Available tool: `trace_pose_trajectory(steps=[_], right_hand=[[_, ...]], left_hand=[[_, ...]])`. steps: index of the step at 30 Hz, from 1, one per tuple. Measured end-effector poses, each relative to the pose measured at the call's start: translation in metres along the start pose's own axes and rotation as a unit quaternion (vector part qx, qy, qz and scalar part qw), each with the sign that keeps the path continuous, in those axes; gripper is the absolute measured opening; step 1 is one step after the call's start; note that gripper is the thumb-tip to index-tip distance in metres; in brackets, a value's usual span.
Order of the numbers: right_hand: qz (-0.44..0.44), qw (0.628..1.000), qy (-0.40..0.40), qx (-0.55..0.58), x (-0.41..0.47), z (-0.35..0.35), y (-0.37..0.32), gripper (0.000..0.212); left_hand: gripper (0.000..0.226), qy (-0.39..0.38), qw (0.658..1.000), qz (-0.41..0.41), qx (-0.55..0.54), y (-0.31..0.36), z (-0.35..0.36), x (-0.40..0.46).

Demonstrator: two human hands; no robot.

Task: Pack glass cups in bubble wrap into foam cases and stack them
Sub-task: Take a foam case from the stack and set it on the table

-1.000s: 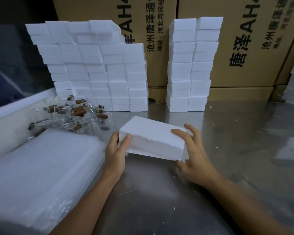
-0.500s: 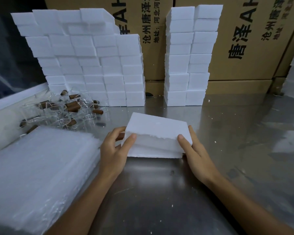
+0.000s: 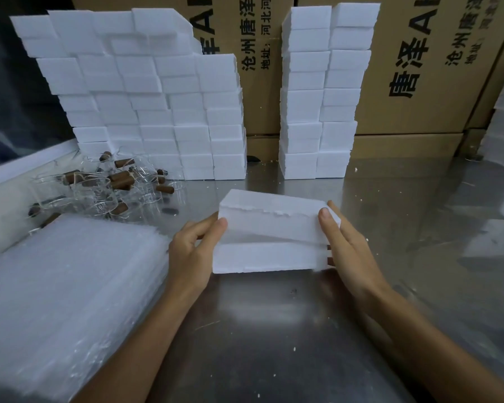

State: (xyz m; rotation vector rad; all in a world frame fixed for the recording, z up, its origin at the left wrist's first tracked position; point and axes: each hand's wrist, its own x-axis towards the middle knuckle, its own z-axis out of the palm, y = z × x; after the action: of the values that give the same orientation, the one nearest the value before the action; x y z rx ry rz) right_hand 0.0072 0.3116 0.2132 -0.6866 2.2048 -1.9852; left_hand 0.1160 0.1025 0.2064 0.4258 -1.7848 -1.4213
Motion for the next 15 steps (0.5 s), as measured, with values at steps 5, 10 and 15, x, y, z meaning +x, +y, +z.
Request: trace_pose_trajectory(steps=[5,10,15], right_hand=[[-0.007,1.0,0.015,-0.026,-0.003,0.001,0.0,0.075],[-0.023,0.999,0.012,-0.048,-0.002,0.002,0.003,0.067],[-0.03,0.997,0.022,-0.064,0.001,0.002,0.012,0.05]], left_hand=[[0.028,0.005,1.0,-0.01,0.003,0.002,0.005,-0.003],[0.057,0.021,0.999,0.013,0.034,-0.002,0.002,-0.002],[0.044,-0.044,0.998,-0.047,-0.023,0.0,0.005,-0.003]])
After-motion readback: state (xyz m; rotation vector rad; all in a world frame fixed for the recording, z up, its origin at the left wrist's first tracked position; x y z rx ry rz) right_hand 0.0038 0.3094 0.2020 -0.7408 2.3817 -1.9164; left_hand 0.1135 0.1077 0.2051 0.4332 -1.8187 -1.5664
